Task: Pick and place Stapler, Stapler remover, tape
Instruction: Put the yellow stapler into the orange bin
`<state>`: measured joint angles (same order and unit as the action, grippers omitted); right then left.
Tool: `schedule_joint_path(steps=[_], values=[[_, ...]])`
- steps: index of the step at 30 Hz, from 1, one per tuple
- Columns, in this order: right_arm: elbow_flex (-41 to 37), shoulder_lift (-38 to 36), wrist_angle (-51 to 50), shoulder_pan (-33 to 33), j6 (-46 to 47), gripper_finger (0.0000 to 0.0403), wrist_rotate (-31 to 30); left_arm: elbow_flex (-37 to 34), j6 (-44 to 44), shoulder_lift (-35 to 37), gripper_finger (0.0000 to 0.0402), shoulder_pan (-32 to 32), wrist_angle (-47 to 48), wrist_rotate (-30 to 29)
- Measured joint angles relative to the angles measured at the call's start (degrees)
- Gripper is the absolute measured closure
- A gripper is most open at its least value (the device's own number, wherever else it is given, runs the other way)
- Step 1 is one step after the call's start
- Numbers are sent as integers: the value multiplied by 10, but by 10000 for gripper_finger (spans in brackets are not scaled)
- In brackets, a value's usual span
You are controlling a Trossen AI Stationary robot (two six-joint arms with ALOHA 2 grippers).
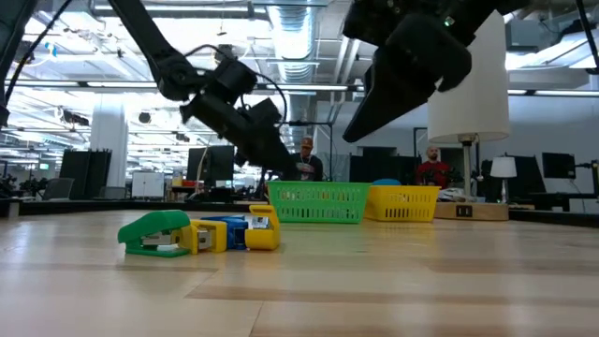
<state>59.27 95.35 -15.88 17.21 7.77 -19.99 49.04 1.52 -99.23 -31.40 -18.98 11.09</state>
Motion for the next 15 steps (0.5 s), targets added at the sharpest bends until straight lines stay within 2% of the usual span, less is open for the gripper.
schedule_joint_path(steps=[3,7,12,15], values=[[0,13,43,1,0,285,45,-23,-1,53,183,14,33,29],[1,46,101,6,0,285,83,-103,17,146,184,57,41,41],[0,99,145,13,-52,285,86,-216,65,276,185,149,18,42],[0,121,184,15,-75,285,98,-284,103,345,184,220,-47,35]])
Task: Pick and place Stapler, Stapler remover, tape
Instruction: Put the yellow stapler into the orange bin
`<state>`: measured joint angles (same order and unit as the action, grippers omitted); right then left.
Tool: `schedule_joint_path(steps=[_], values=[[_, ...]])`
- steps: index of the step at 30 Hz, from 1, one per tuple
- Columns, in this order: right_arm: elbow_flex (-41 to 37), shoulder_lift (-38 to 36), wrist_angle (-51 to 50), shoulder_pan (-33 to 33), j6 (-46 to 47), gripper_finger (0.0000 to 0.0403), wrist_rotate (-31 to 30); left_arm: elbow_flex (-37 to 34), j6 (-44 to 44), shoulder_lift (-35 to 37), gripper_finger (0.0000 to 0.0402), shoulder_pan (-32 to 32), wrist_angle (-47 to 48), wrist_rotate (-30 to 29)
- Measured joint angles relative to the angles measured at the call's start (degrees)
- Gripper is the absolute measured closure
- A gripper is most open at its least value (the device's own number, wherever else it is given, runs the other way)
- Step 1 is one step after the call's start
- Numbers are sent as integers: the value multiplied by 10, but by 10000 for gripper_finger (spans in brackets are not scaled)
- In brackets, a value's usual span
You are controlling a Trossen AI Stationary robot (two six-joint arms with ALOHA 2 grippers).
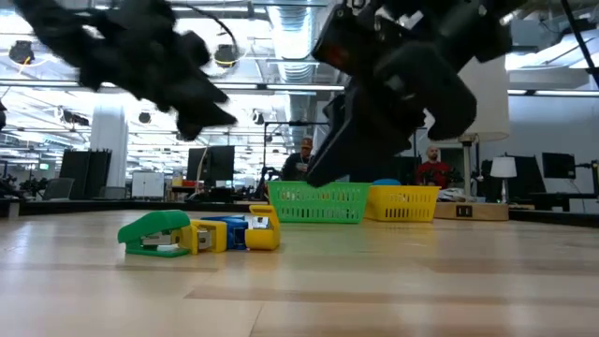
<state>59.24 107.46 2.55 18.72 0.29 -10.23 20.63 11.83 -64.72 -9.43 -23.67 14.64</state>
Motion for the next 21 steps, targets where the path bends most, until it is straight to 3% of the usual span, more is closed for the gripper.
schedule_joint_path(steps=[6,10,15,21], values=[[0,17,53,-9,-42,285,76,-103,49,62,183,142,-171,-91],[0,24,64,-21,-73,285,137,-130,51,63,182,212,-219,-187],[0,36,63,-32,-152,285,163,-130,57,34,185,252,-242,-282],[0,35,76,-31,-180,285,163,-130,82,-18,186,262,-285,-292]])
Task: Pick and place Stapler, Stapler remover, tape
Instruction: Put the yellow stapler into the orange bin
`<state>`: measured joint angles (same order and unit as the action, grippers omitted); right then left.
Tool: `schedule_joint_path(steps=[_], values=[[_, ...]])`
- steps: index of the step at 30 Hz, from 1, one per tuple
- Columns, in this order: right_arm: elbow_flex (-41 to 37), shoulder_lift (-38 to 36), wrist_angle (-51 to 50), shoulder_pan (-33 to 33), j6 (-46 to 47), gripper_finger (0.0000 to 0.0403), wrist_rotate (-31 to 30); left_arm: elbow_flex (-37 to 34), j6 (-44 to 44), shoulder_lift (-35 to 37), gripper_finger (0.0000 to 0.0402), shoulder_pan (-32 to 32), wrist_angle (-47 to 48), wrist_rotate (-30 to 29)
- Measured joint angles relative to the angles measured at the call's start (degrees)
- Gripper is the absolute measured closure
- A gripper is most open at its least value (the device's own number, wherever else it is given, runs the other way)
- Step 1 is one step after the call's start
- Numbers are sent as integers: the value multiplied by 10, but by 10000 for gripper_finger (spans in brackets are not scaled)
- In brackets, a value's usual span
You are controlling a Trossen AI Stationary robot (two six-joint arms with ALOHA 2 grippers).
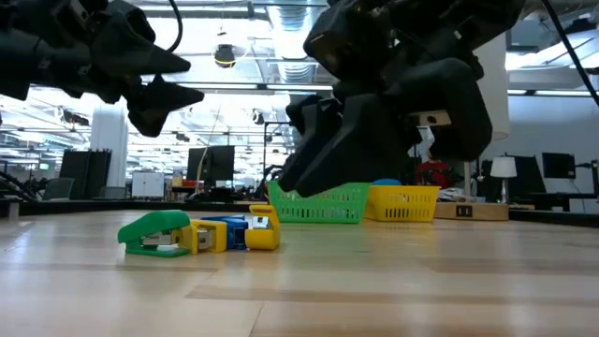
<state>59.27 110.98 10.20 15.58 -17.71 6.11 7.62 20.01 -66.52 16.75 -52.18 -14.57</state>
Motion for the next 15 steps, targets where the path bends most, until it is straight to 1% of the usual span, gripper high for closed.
schedule_joint_path(steps=[4,9,15], values=[[0,0,16,0,-22,285,11,0,12,-36,187,1,-39,0],[0,0,23,-8,-24,285,31,1,17,-72,186,0,-78,0],[0,0,38,-25,-24,285,37,1,13,-98,186,0,-104,-5]])
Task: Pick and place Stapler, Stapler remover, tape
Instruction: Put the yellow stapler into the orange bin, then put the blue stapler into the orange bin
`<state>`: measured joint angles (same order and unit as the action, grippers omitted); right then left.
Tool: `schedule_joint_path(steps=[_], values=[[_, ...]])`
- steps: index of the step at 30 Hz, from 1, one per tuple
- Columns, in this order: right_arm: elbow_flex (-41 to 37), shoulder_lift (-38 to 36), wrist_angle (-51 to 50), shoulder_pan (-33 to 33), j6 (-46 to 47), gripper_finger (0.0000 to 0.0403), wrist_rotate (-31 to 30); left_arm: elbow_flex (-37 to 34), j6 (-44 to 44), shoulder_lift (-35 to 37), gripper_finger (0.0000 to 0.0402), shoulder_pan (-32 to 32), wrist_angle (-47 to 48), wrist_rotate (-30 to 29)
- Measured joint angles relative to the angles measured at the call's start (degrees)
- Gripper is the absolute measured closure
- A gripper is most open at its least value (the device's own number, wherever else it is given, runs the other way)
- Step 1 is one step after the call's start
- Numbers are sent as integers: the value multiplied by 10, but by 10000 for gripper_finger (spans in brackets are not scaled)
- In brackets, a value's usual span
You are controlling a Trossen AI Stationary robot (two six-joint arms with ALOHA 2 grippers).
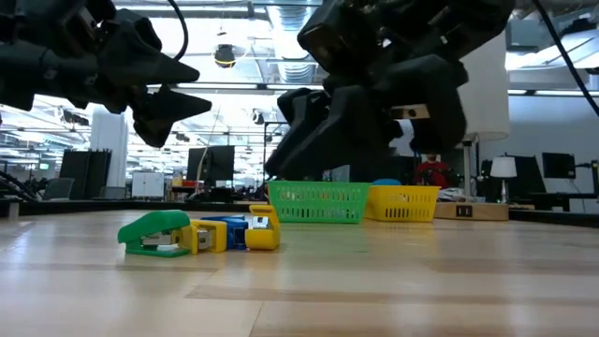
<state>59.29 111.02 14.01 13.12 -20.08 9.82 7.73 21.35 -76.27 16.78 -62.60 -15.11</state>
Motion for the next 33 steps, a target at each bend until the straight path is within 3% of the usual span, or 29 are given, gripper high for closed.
schedule_joint_path(steps=[7,21,33], values=[[1,0,30,-10,17,285,49,0,-10,-15,188,0,-20,-1],[53,0,-82,-14,2,285,71,10,-16,-15,185,0,-21,6],[124,113,-128,-17,2,285,109,9,-16,-15,187,0,-18,6]])
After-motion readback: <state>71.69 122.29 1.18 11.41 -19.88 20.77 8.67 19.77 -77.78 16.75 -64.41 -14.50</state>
